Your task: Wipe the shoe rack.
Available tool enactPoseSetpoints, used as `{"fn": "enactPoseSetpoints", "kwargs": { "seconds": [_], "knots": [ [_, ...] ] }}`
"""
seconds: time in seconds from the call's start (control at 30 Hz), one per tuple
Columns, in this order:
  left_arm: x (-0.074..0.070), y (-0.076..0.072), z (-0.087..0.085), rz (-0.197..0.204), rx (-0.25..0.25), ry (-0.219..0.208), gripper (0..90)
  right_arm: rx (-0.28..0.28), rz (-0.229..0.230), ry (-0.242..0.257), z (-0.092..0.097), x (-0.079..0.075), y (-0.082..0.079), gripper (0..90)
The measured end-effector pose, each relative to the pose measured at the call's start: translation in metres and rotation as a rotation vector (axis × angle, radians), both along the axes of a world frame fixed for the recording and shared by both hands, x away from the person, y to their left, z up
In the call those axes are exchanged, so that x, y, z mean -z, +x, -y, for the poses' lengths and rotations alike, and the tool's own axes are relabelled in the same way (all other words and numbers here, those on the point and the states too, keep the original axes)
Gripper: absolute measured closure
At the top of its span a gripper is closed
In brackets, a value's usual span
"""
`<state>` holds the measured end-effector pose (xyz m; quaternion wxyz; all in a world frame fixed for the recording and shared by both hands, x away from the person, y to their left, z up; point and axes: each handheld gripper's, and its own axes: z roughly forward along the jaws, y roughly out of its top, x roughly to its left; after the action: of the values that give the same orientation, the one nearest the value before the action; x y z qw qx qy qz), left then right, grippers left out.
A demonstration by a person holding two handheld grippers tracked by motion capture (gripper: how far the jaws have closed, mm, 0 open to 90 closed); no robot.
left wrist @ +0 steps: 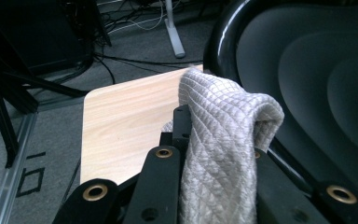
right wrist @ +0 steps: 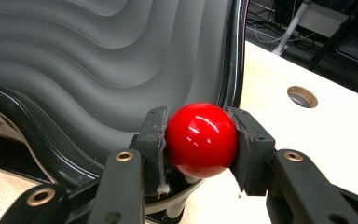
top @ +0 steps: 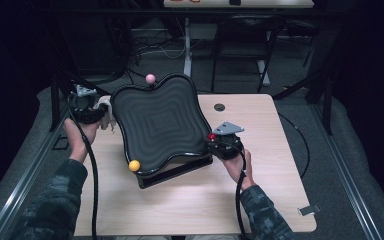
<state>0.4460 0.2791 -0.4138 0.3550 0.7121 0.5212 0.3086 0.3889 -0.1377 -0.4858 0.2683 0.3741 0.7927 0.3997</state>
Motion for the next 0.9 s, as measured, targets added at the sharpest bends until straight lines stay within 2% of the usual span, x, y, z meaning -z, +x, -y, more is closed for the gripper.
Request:
{"fn": "enactPoseSetpoints", "kwargs": {
  "seconds": [0.27,0.5,0.8,0.9],
  "knots": [
    [0.011,-0.03,-0.012,0.021,0.018,-0.038,84.5,-0.002,0.0,0.001,0.0,0.0,0.0,60.1],
    [0.021,-0.062,-0.022,0.045,0.039,-0.066,84.5,0.0,0.001,0.0,0.0,0.0,0.0,60.1],
    [0.032,-0.101,-0.027,0.041,0.078,-0.046,84.5,0.0,-0.002,0.0,0.0,0.0,0.0,60.1],
    [0.039,-0.113,-0.026,0.023,0.092,-0.038,84.5,0.001,-0.002,0.0,0.0,0.0,-0.001,60.1]
  ]
}}
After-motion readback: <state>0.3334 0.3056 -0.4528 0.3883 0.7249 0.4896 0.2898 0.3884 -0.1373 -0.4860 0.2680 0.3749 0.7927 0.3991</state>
